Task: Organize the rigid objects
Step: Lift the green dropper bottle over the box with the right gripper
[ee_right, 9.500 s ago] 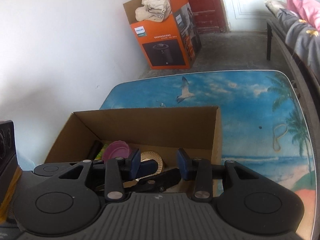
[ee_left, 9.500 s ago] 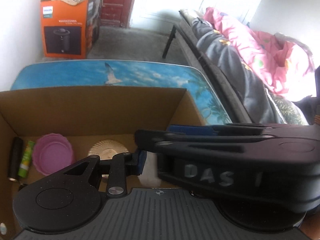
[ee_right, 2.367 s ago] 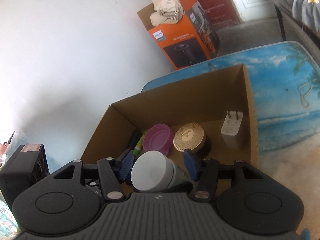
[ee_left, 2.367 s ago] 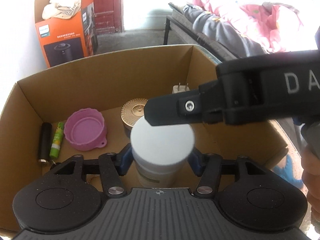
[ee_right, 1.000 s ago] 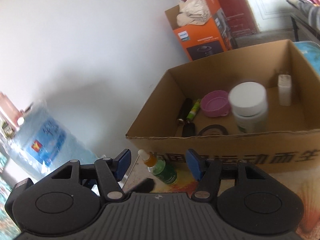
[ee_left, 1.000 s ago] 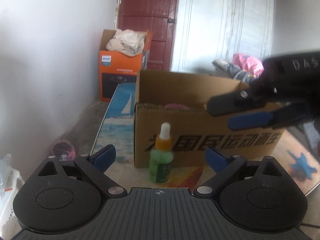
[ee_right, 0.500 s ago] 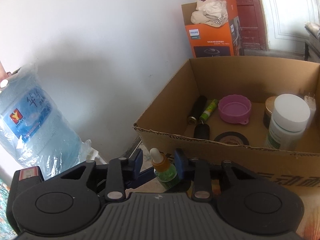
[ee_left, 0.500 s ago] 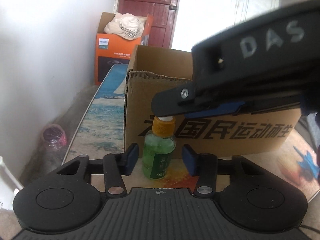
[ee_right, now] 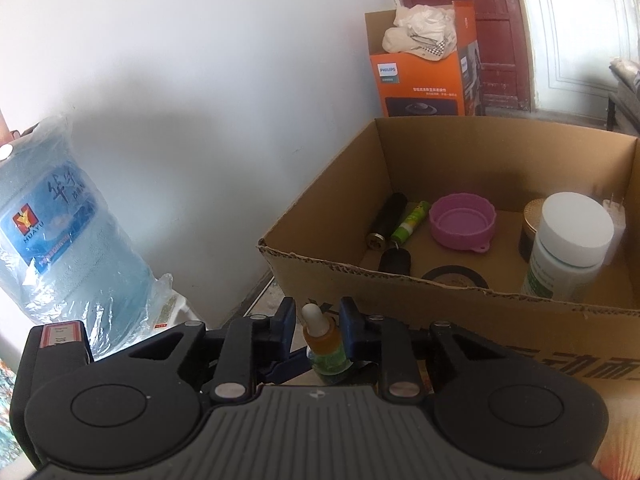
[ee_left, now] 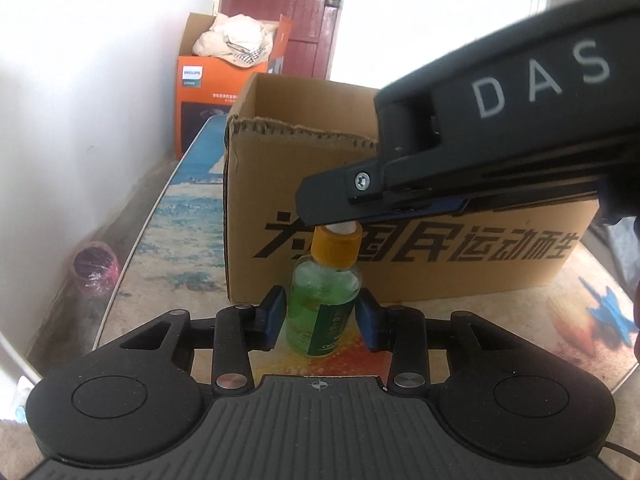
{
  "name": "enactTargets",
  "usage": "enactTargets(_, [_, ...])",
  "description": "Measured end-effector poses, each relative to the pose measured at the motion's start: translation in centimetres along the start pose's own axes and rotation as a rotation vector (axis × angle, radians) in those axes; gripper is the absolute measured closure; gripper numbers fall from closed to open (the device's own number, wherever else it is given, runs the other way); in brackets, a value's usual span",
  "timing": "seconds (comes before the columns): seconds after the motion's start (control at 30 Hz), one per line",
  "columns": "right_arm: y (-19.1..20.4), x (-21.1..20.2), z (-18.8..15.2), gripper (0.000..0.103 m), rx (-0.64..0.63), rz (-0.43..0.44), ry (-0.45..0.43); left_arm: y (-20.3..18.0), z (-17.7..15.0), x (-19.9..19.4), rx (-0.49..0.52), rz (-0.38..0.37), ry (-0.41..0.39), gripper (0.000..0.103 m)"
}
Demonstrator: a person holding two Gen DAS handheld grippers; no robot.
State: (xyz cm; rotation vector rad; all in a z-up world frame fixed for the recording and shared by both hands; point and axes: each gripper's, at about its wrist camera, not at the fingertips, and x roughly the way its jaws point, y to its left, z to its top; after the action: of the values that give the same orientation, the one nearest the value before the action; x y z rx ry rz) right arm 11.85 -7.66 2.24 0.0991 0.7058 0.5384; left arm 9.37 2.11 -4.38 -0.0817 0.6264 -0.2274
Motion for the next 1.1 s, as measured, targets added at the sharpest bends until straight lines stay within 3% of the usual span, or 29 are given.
enactTargets(0.07, [0.0,0.3,-0.1,0.082,-0.008,0.001,0.004,0.0,-0.1,0.0,-0.008,0.003,-0.006,0.069])
enactTargets(0.4, [0.3,-2.2,-0.4,0.083,-0.028,0.029,-0.04,-1.6,0.6,-2.6,0.044,0.009,-0.039,0.07])
enactTargets(0.7, [-0.1,-9.1,2.5,0.083,-0.095,0.067,-0.187,-5.6,5.8,-6.0,0.137,-0.017,-0.146,0.07])
enactTargets(0.93, [-3.8,-14.1,6.8,0.082,-0.127,0.002,-0.299,-10.3,12.4,-5.0,0.176,-0.149,-0.177,0.07])
enactTargets(1.1, [-8.5,-15.6,8.7,0.082,-0.098,-0.071,-0.316,-13.7,15.1,-1.4,0.194,-0.237,-0.117,0.07])
